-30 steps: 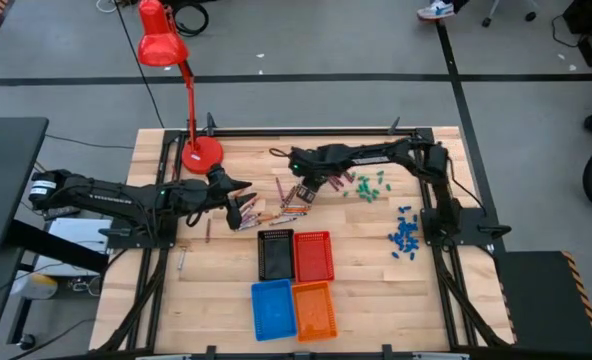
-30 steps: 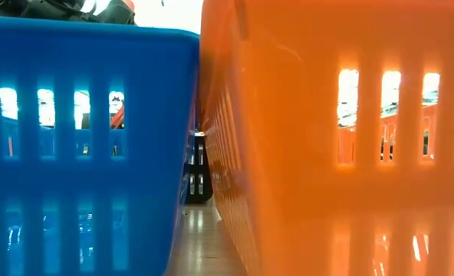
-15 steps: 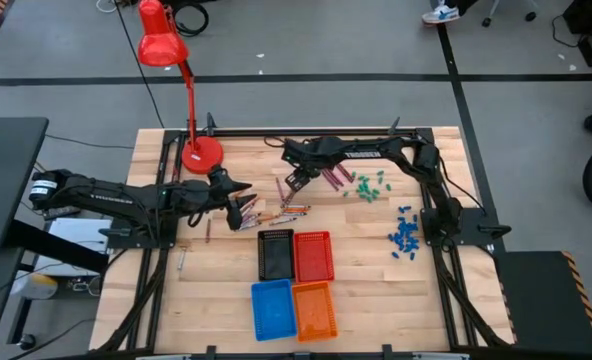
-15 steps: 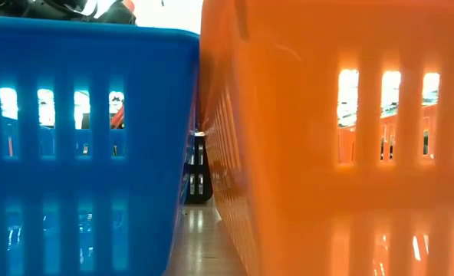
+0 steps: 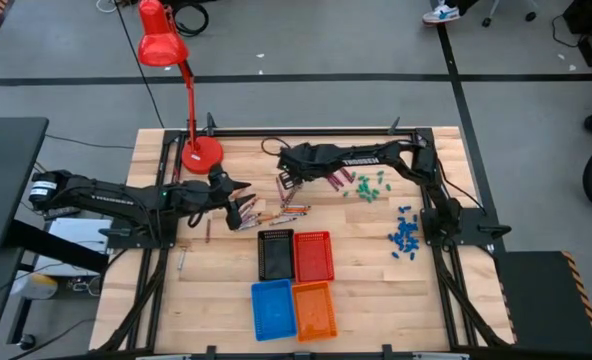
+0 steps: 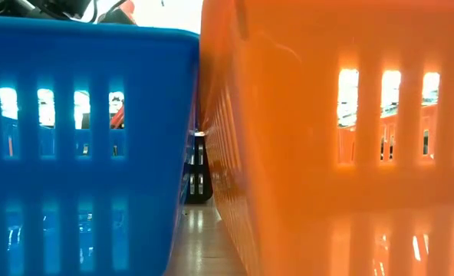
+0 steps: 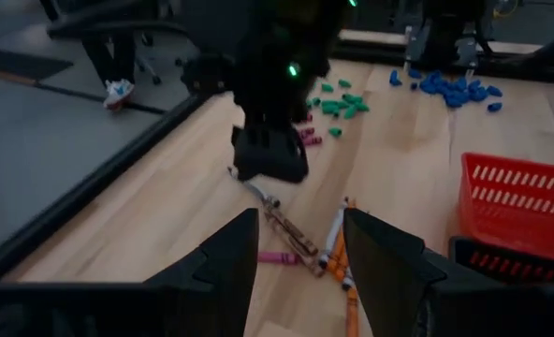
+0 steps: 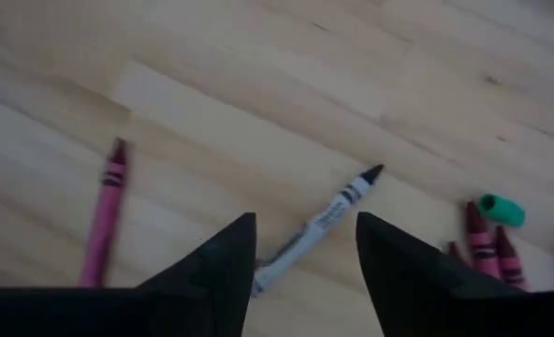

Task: Sort crayons
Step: Put the black crayon into the black basket

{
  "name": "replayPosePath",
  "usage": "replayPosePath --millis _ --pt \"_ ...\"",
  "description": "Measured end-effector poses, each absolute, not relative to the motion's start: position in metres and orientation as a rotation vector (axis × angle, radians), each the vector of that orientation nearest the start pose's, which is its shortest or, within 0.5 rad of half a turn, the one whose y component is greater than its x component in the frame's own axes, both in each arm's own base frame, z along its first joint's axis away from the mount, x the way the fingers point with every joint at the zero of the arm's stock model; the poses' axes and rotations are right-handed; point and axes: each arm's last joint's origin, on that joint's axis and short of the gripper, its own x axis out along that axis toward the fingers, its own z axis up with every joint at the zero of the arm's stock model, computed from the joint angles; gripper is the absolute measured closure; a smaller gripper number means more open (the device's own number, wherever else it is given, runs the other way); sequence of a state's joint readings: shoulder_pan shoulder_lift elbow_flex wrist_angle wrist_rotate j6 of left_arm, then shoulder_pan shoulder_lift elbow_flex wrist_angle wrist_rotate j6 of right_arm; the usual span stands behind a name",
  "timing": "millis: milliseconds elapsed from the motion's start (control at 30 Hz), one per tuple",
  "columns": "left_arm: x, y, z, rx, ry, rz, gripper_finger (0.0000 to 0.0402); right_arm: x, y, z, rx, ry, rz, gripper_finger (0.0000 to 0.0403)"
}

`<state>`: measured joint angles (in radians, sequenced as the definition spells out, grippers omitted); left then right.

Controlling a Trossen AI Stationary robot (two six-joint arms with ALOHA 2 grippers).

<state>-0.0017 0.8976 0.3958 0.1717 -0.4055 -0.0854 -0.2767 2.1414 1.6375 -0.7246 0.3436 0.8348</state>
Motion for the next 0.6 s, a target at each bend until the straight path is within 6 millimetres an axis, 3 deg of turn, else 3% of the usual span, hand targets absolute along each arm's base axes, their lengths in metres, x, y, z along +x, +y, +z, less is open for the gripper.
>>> replayPosePath --millis 333,600 --pt "0.189 0.011 0.216 0.049 0.303 0.401 0.023 0.424 -0.105 0.158 0.69 0.876 -1.16 0.0218" --pt "0.188 0.005 0.209 0.03 0.377 0.277 0.023 0.425 -0.105 0.157 0.697 0.807 -1.219 0.0218"
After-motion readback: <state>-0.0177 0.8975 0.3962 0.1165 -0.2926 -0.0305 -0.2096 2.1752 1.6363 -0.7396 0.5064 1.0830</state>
